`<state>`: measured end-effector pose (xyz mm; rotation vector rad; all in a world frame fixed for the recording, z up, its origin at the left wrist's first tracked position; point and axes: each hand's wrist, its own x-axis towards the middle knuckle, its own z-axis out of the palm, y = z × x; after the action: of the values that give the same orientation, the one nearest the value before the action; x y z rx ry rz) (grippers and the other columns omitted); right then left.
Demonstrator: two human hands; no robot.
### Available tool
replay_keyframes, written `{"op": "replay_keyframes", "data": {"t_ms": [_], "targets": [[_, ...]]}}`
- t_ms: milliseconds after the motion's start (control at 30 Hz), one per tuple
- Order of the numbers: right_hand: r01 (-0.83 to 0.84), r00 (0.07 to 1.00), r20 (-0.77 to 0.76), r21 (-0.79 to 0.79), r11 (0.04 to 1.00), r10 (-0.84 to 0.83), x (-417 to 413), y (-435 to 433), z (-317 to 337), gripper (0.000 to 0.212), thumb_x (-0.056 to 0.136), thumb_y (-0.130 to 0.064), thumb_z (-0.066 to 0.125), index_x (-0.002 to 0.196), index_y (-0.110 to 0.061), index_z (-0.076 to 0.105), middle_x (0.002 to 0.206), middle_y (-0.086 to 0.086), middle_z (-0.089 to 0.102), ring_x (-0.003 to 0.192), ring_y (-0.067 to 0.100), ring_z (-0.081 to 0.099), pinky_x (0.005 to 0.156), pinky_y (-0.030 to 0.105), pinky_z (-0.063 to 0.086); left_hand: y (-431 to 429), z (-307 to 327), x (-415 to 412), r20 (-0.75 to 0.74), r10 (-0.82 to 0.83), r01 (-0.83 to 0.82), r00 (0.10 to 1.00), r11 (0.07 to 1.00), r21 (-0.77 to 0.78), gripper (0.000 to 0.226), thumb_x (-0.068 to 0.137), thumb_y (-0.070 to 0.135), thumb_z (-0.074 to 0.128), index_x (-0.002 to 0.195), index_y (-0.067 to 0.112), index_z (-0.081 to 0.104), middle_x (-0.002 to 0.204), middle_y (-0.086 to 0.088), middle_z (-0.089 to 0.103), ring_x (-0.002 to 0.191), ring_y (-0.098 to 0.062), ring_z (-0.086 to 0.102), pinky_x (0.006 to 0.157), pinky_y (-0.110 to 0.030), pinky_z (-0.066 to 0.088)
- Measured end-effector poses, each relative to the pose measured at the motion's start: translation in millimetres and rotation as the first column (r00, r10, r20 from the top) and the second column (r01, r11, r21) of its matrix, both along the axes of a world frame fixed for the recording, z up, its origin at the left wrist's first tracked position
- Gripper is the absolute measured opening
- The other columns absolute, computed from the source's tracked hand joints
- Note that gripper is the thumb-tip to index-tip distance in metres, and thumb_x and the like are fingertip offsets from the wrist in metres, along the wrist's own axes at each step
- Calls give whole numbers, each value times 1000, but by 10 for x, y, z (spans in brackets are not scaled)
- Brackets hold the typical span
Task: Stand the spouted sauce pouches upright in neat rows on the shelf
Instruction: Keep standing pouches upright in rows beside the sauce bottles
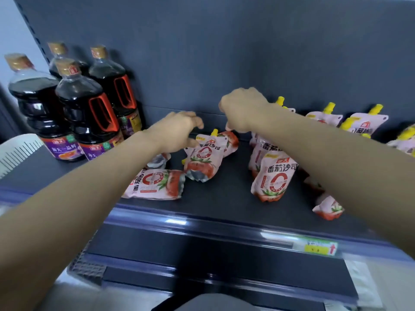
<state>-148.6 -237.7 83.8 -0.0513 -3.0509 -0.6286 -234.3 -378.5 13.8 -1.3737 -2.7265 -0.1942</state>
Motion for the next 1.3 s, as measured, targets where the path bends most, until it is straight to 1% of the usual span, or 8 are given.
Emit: {"op": "replay_keyframes", "data": {"t_ms": [100, 167, 600, 733, 867, 1033, 1167, 1300], "targets": [[72, 997, 39, 0, 997, -72, -163, -29, -138, 11, 89, -10, 56, 99, -12, 58, 112, 13, 63, 103, 33, 57, 73, 35, 32, 31, -174, -264, 195, -8, -1, 981, 999, 48, 53, 78, 27, 73, 126, 14, 53, 125, -5, 53, 115, -25, 52, 98, -37, 42], [113, 992, 55, 2, 994, -113, -236, -29, -238, 10, 89, -11, 55, 98, -14, 57, 113, 12, 64, 106, 32, 58, 74, 34, 32, 71, -262, -399, 312, -28, 0, 950, 996, 88, 54, 77, 23, 74, 126, 14, 53, 126, -3, 53, 114, -22, 52, 96, -32, 43], [313, 939, 122, 79, 946, -321, -422, 0, -633, 33, 88, -8, 53, 120, -10, 56, 128, 11, 58, 120, 31, 53, 94, 38, 42, 535, -674, -1042, 633, 53, 14, 773, 995, -100, 97, 70, 50, 74, 146, 13, 26, 151, -5, 33, 135, -24, 37, 109, -35, 34], [354, 921, 144, 80, 932, -363, -448, 22, -687, 32, 90, -12, 53, 122, -10, 56, 129, 12, 58, 122, 32, 52, 98, 38, 40, 618, -703, -1103, 680, 34, 33, 733, 996, -85, 68, 66, 44, 78, 121, 10, 57, 118, -2, 63, 104, -18, 58, 85, -32, 48], [392, 903, 165, 68, 918, -398, -489, 32, -687, 32, 90, -12, 54, 122, -11, 55, 128, 12, 58, 121, 32, 52, 97, 39, 41, 660, -662, -1101, 686, 16, 5, 727, 1000, -29, 39, 66, 34, 81, 89, 7, 67, 78, 2, 62, 73, -13, 56, 55, -25, 39], [393, 902, 171, 55, 918, -397, -553, 45, -684, 31, 90, -11, 52, 120, -11, 56, 126, 12, 59, 120, 32, 54, 96, 38, 41, 649, -671, -1074, 756, 20, -70, 654, 997, 35, 29, 71, 23, 80, 91, 8, 64, 77, 2, 62, 72, -11, 57, 57, -23, 42], [389, 902, 184, 48, 920, -391, -603, 86, -674, 31, 89, -9, 52, 120, -11, 57, 126, 11, 59, 120, 32, 54, 94, 39, 41, 577, -634, -1104, 813, 41, -165, 581, 984, 68, 24, 73, 17, 78, 87, 6, 63, 90, -9, 69, 90, -23, 64, 81, -37, 55], [363, 908, 220, 14, 932, -357, -715, 135, -703, 29, 90, -12, 52, 118, -12, 58, 123, 11, 60, 115, 31, 57, 83, 36, 39, 386, -447, -1100, 853, 41, -243, 520, 965, 101, 15, 80, 8, 71, 75, 9, 57, 75, -5, 64, 70, -15, 61, 61, -25, 52]]}}
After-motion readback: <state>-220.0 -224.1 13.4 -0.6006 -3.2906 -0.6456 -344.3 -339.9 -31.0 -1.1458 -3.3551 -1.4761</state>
